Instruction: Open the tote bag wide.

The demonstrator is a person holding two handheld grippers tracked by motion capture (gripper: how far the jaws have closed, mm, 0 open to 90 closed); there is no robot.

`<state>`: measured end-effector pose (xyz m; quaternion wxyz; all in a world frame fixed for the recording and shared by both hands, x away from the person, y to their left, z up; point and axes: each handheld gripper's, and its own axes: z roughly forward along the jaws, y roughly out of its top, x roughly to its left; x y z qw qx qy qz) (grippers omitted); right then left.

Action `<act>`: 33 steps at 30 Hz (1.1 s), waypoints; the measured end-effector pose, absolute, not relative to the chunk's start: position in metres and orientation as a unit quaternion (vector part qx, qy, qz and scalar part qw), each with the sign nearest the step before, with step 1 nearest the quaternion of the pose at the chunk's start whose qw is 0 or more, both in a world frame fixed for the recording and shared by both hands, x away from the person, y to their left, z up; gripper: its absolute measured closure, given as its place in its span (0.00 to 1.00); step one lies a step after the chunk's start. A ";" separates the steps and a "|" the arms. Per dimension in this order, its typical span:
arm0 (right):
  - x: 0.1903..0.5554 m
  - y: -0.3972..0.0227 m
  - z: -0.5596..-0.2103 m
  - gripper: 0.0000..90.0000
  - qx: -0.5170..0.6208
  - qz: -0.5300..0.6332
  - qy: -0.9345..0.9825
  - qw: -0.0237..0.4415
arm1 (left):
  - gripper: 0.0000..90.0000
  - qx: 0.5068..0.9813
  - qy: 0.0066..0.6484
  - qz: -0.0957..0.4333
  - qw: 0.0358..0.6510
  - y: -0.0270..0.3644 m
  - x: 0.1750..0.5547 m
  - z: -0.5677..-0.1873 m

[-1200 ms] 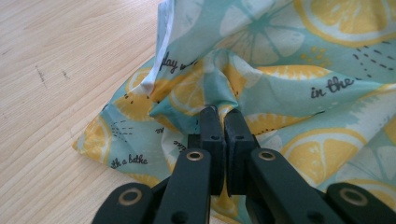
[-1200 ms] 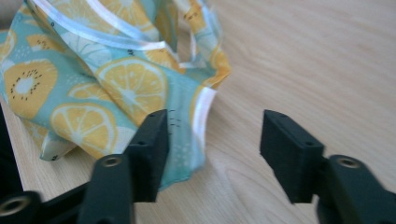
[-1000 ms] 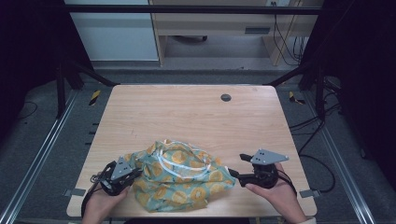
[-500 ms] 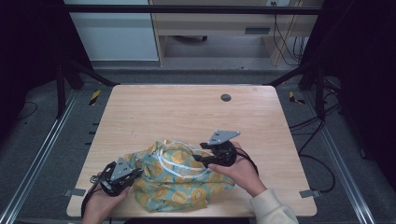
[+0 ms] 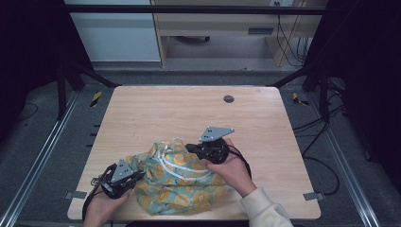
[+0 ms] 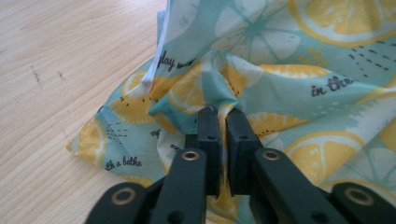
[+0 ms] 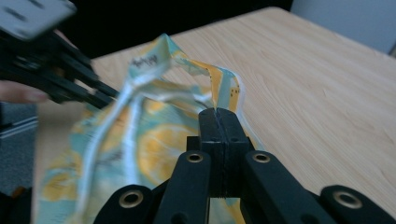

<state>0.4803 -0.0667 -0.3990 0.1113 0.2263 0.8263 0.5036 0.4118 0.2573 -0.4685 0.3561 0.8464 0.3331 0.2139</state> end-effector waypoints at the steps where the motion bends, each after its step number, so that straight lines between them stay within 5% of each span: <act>1: 0.476 -0.066 -0.395 1.00 0.218 0.510 0.825 0.110 | 0.92 0.844 0.335 0.218 0.357 0.258 0.411 -0.468; 8: 0.438 -0.056 -0.383 1.00 0.166 0.521 0.831 0.103 | 0.71 0.818 0.350 0.246 0.385 0.266 0.400 -0.454; 21: 0.404 -0.041 -0.408 1.00 0.126 0.500 0.853 0.077 | 0.71 0.781 0.367 0.273 0.425 0.277 0.402 -0.397; 33: 0.391 -0.021 -0.426 0.99 0.104 0.477 0.870 0.062 | 0.49 0.780 0.353 0.248 0.453 0.235 0.409 -0.360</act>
